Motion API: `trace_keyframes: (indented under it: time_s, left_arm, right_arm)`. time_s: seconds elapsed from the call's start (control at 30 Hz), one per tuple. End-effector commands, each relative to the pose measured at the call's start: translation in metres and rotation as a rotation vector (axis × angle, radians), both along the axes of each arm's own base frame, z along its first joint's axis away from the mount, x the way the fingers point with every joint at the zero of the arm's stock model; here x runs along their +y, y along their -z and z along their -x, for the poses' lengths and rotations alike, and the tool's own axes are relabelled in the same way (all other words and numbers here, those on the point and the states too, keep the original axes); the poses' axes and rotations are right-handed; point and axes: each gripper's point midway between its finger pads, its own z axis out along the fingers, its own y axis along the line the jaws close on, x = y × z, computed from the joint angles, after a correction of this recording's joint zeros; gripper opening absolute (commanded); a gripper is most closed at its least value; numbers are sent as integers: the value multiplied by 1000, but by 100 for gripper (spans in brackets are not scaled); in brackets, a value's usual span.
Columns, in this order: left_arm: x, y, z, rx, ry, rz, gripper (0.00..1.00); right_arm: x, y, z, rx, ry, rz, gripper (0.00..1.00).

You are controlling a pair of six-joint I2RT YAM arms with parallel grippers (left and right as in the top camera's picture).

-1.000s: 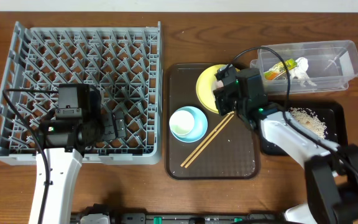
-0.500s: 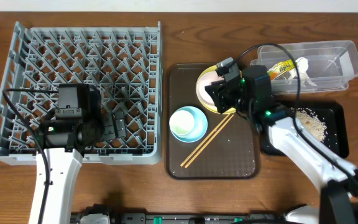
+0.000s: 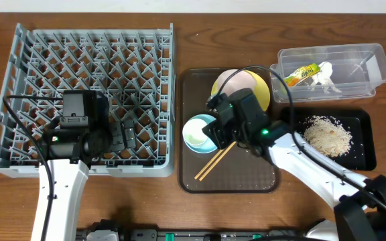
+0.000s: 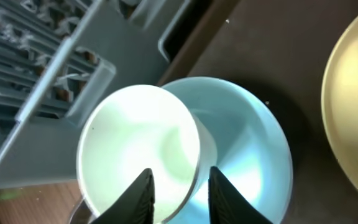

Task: Sort waste into correct bins and load items into the dishwasher rack
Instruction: 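Grasp the white paper cup from the blue bowl with the right gripper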

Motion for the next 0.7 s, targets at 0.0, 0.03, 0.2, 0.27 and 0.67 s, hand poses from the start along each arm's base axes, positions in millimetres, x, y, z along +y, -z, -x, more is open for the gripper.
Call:
trace_keyframes:
  time_s: [0.0, 0.03, 0.2, 0.27, 0.67]
  left_arm:
    - [-2, -7, -3, -17, -1, 12, 100]
    - [-2, -7, -3, -17, -1, 12, 100]
    - [-2, -7, -4, -18, -1, 12, 100]
    - [-2, -7, -4, -18, -1, 12, 100]
    - [-40, -17, -10, -59, 88, 215, 100]
  right_arm:
    - [-4, 17, -6, 3, 78, 76, 19]
    - [-8, 21, -8, 8, 107, 95, 13]
    - [-14, 23, -16, 0, 175, 112, 1]
    - [-12, 21, -17, -6, 172, 102, 1]
    - [-33, -78, -58, -163, 245, -121, 1]
